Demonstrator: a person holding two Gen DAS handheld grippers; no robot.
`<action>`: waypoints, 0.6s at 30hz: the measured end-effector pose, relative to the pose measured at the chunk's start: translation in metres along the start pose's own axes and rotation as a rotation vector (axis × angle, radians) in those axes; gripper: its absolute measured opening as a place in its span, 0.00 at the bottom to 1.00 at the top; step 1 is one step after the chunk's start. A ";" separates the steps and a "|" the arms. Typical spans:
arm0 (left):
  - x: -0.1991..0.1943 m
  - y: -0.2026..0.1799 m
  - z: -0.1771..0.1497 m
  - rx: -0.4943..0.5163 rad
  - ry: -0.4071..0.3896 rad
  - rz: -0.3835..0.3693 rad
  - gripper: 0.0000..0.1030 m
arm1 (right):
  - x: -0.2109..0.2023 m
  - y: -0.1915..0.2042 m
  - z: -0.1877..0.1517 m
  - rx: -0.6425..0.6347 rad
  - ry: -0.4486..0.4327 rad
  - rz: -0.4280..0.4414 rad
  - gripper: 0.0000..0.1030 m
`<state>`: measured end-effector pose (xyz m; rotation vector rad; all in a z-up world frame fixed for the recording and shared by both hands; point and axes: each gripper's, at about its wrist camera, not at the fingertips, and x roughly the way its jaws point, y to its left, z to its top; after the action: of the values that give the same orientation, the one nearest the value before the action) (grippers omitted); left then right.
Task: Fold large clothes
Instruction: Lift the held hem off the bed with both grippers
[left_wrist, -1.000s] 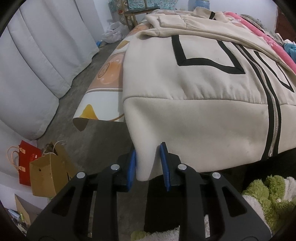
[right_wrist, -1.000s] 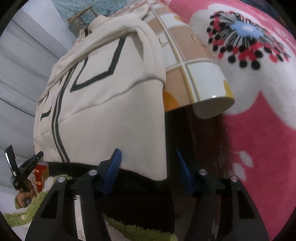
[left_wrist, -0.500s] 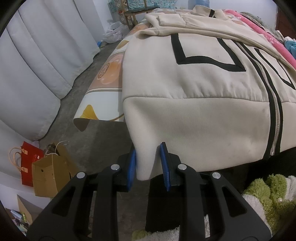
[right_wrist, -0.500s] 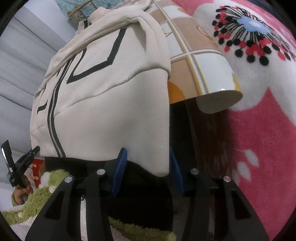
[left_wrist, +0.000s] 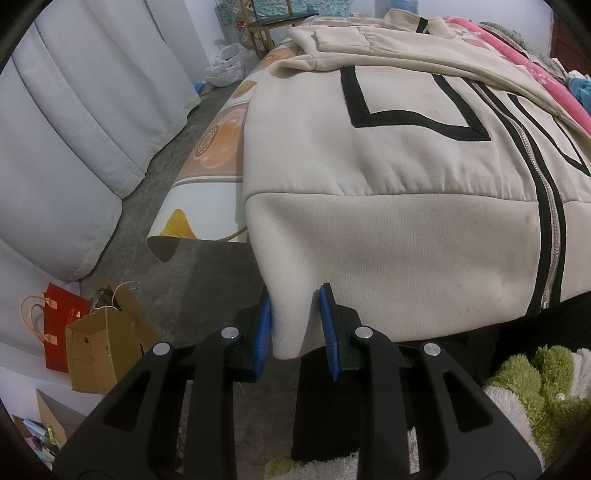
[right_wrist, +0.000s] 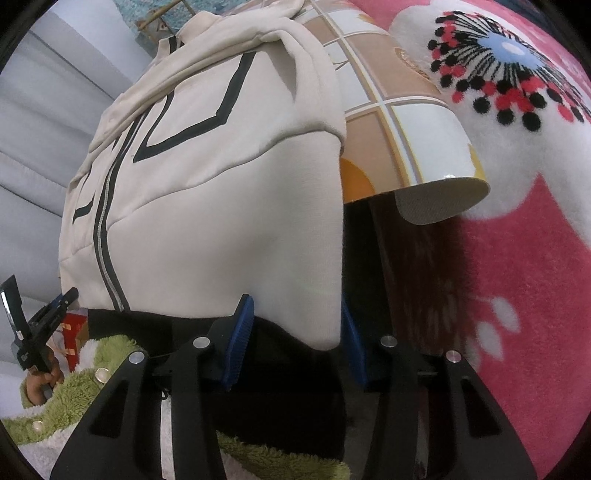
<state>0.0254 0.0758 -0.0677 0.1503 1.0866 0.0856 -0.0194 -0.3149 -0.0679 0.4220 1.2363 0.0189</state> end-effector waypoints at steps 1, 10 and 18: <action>0.000 0.001 0.000 0.000 0.000 0.000 0.24 | 0.001 0.000 0.000 -0.001 0.001 -0.001 0.44; 0.000 0.000 0.000 0.001 0.001 0.001 0.24 | 0.002 0.004 0.001 -0.011 0.005 -0.006 0.42; 0.000 0.000 0.000 0.006 -0.002 0.006 0.24 | 0.004 0.011 0.001 -0.039 0.004 -0.011 0.36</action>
<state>0.0253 0.0756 -0.0680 0.1588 1.0847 0.0876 -0.0150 -0.3046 -0.0677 0.3812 1.2402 0.0348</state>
